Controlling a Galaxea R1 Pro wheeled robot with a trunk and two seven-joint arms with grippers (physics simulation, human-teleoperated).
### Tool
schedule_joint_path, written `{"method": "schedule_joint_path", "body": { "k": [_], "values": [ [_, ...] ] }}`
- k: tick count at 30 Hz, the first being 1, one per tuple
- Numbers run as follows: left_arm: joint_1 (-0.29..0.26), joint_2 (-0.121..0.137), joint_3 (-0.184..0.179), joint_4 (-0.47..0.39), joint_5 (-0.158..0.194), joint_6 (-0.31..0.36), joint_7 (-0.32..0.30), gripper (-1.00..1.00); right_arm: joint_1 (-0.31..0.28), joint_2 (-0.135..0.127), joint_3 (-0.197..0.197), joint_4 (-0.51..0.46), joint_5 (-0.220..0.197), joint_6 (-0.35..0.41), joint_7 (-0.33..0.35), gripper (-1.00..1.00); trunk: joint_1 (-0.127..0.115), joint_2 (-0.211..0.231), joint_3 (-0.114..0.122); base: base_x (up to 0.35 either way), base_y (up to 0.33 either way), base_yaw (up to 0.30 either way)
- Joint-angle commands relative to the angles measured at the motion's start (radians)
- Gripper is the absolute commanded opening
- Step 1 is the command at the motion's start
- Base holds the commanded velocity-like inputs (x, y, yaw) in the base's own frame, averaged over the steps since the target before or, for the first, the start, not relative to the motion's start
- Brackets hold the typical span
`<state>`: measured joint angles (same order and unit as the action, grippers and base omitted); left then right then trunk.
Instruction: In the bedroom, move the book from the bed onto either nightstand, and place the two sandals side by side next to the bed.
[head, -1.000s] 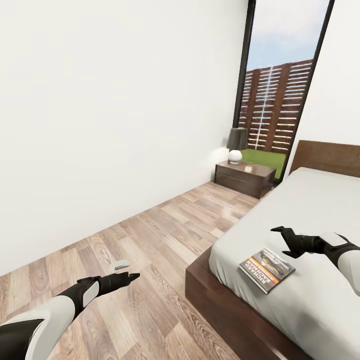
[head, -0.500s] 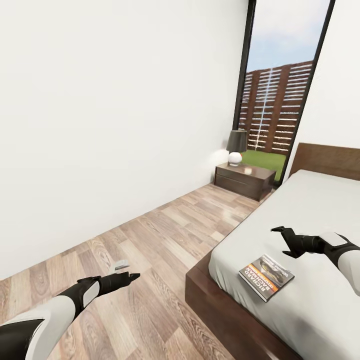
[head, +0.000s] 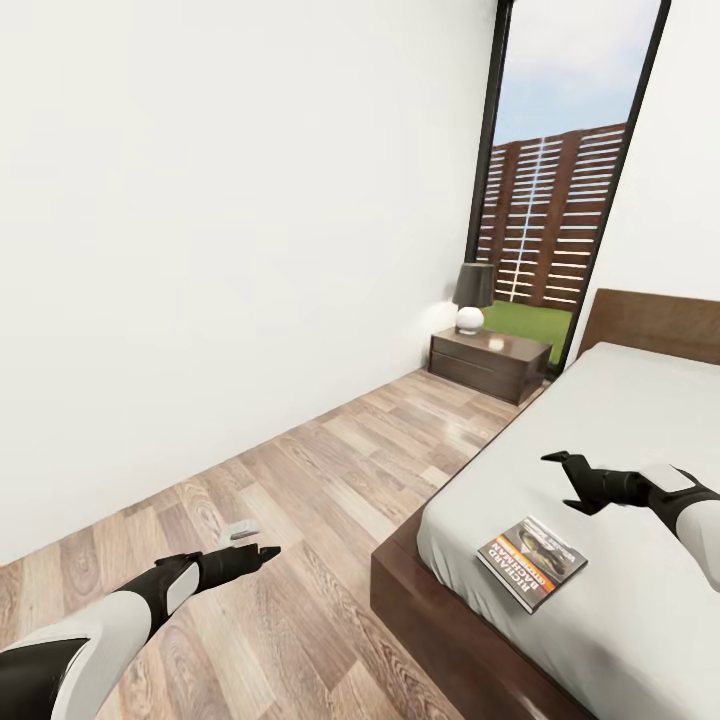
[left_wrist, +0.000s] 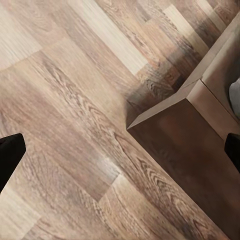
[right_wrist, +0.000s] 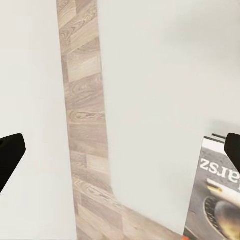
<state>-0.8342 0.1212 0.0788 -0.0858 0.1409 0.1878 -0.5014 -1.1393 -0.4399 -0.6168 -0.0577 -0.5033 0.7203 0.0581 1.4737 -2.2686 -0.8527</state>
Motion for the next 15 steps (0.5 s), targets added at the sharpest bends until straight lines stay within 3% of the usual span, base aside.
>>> {"method": "schedule_joint_path", "body": {
  "k": [1, 15],
  "values": [
    [0.0, 0.0, 0.007, -0.001, 0.005, 0.01, -0.003, 1.0, 0.0, 0.0, 0.0, 0.0, 0.006, 0.004, 0.009, 1.0, 0.0, 0.0, -0.001, 0.0, 0.0, 0.0],
    [0.0, 0.0, 0.007, 0.001, 0.005, 0.003, -0.003, 1.0, 0.0, -0.001, -0.001, -0.001, 0.006, 0.003, 0.04, 1.0, 0.0, 0.0, -0.001, 0.0, 0.0, 0.0]
  ]
}}
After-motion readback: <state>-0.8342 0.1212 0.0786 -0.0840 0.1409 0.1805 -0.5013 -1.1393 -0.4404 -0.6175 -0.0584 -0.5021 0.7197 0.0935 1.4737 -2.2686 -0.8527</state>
